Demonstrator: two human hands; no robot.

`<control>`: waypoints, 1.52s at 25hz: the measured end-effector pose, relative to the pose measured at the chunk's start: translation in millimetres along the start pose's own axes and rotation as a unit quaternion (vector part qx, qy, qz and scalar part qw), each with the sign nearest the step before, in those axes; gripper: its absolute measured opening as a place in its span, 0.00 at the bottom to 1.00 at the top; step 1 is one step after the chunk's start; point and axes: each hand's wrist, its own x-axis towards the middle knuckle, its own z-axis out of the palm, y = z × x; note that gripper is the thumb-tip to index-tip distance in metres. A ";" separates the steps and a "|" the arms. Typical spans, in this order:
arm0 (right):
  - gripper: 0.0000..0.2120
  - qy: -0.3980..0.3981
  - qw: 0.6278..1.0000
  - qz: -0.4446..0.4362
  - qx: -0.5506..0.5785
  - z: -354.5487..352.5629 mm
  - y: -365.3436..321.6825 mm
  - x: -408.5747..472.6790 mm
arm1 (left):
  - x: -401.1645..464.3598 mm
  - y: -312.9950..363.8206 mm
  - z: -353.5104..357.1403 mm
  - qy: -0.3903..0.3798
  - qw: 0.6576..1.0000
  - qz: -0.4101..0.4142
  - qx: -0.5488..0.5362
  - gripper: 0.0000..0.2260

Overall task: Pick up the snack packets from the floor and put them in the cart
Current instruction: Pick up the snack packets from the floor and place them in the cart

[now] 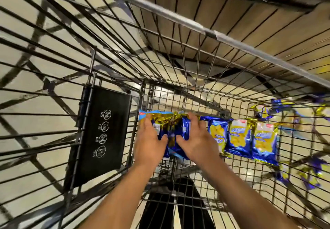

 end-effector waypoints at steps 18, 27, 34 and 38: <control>0.31 0.100 0.991 0.040 0.081 -21.0 12.8 -33.9 | -32.9 29.1 -42.9 0.046 0.996 0.024 0.066 0.21; 0.19 0.248 0.968 0.005 0.047 -139.6 33.7 -170.7 | -140.0 152.8 -97.9 -0.019 0.930 0.299 0.211 0.20; 0.15 0.349 0.935 0.065 0.013 -196.4 101.8 -286.3 | -236.6 254.5 -83.7 -0.022 0.822 0.474 0.314 0.15; 0.17 0.350 0.929 0.122 0.006 -195.6 163.8 -345.0 | -301.1 283.6 -54.3 -0.035 0.783 0.520 0.341 0.18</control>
